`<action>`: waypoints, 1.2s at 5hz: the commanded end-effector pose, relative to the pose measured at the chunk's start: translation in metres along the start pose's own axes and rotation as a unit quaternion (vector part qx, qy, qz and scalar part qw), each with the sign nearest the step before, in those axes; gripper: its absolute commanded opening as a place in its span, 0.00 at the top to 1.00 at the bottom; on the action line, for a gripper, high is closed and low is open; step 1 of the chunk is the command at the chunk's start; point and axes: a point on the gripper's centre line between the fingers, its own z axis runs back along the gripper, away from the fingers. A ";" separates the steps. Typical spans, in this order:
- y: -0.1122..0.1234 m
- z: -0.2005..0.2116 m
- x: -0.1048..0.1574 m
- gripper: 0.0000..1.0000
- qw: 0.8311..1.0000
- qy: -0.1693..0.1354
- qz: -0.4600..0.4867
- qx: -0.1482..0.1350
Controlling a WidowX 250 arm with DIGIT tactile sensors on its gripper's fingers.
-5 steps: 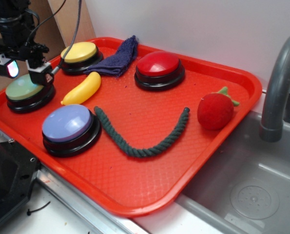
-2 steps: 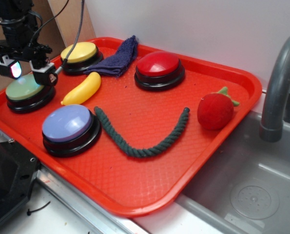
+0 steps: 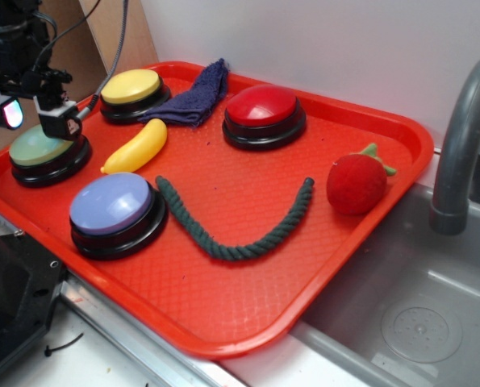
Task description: Push the green button.
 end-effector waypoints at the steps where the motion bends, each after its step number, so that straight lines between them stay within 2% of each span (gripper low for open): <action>1: 0.014 0.029 0.003 0.00 0.999 -0.045 0.015 0.003; 2: 0.013 0.035 0.002 0.00 0.999 -0.047 0.014 0.004; 3: 0.014 0.044 0.000 0.00 0.998 -0.049 0.025 0.023; 6: 0.018 0.055 -0.004 0.00 0.998 -0.050 0.024 0.003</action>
